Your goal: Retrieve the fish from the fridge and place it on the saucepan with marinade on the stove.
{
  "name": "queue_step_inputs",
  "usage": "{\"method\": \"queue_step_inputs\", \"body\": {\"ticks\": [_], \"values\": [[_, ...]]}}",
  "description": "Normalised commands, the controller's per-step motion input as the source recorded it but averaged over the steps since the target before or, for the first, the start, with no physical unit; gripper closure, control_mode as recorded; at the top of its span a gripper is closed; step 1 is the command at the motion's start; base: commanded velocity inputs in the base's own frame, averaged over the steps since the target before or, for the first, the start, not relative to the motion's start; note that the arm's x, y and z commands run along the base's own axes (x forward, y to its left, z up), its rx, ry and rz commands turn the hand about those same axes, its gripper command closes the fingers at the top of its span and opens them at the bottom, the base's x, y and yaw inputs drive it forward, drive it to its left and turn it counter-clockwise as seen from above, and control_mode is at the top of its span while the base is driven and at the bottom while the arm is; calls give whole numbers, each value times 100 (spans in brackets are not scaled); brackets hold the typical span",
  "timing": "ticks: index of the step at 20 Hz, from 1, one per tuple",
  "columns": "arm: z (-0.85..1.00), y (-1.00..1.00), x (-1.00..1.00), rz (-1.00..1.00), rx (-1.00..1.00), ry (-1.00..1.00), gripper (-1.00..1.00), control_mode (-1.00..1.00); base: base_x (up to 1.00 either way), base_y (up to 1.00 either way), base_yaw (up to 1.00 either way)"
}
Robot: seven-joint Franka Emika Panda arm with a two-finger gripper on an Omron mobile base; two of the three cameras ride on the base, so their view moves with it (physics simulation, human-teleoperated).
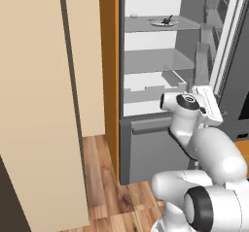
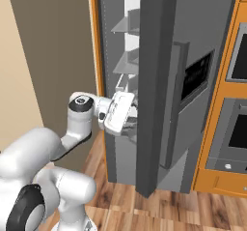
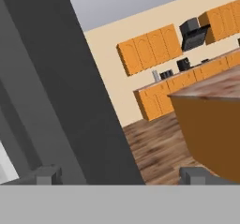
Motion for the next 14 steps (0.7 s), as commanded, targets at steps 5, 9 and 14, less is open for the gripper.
{"method": "queue_step_inputs", "body": {"ticks": [5, 9, 14], "values": [[-2, -100, -62, 3, 6, -9, -100, -100, 0, 0, 0], [-17, -17, -1, 18, 1, -1, -100, -100, 0, 0, 0], [-5, 49, 9, 20, -2, 0, -100, -100, 0, 0, 0]]}}
